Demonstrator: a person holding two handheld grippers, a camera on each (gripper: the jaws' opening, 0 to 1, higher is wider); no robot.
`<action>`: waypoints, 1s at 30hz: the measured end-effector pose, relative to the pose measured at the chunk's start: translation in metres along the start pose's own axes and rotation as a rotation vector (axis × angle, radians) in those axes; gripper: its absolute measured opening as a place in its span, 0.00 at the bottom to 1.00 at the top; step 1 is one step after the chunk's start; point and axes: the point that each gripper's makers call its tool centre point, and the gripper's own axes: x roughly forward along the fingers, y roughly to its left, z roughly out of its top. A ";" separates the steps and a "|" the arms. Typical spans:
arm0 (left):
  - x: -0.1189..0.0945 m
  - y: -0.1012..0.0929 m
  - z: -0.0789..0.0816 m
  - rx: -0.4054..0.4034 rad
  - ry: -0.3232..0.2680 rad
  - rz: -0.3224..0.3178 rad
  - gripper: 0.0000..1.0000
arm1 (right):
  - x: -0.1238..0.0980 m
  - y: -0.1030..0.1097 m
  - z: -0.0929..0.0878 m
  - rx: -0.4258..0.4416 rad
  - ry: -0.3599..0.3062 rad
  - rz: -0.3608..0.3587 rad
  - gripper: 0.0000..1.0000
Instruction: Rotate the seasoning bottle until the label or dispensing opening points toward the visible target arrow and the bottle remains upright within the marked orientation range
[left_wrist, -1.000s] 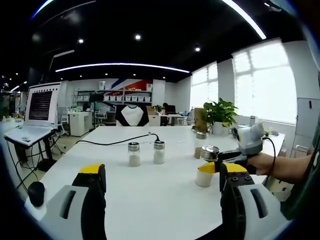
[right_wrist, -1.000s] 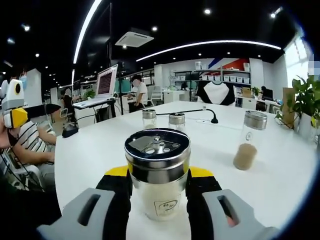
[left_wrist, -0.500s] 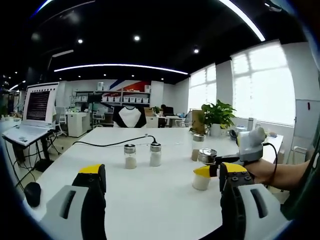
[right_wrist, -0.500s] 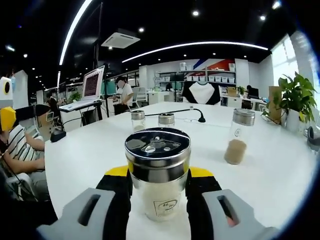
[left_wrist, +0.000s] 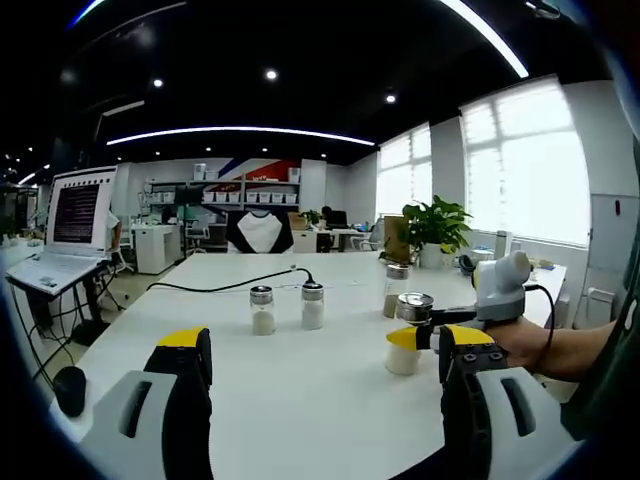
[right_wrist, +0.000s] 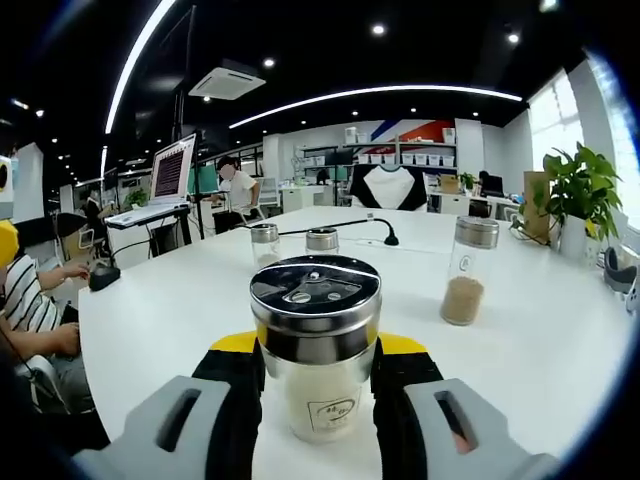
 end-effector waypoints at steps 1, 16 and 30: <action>0.000 0.000 0.000 0.003 0.003 -0.002 1.00 | 0.000 0.000 0.000 0.001 0.000 -0.002 0.41; -0.001 0.003 -0.003 -0.014 0.009 -0.001 1.00 | 0.000 -0.003 -0.005 0.011 0.040 0.019 0.70; -0.001 0.003 -0.006 -0.017 0.014 -0.007 1.00 | -0.013 0.009 0.000 -0.100 0.063 0.289 0.64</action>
